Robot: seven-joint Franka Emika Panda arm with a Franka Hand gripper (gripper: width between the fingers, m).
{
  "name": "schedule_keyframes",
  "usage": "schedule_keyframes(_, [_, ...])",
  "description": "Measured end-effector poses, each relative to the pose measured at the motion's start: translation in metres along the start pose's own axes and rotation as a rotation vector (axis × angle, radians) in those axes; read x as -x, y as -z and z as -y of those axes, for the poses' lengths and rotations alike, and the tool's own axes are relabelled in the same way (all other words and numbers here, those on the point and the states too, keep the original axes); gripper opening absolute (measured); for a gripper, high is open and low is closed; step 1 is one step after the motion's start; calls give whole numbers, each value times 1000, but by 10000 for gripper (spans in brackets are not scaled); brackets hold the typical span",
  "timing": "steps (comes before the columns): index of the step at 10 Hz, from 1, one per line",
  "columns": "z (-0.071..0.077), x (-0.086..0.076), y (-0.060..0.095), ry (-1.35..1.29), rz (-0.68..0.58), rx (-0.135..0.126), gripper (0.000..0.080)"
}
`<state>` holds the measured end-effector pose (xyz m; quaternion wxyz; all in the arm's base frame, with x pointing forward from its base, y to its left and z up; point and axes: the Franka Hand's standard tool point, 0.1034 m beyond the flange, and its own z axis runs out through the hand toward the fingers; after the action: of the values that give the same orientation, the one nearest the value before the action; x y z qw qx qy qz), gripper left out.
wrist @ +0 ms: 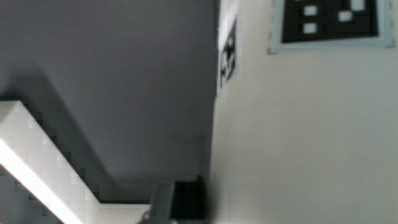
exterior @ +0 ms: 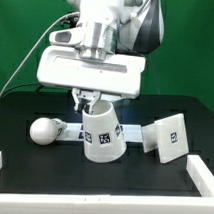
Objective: Assemble lamp
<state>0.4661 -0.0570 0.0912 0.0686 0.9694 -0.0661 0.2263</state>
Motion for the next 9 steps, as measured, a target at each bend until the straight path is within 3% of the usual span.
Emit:
schedule_keyframes(1, [1, 0, 0, -1, 8, -3, 48])
schedule_keyframes(2, [1, 2, -1, 0, 18, -4, 130])
schedule_keyframes(3, [1, 2, -1, 0, 19, -4, 130])
schedule_keyframes(5, [1, 2, -1, 0, 19, -3, 497])
schedule_keyframes(6, [1, 3, -1, 1, 19, -3, 622])
schedule_keyframes(7, [1, 3, -2, 1, 20, -3, 622])
schedule_keyframes(8, [1, 3, -2, 1, 20, -3, 684])
schedule_keyframes(9, [1, 3, -2, 1, 20, -3, 695])
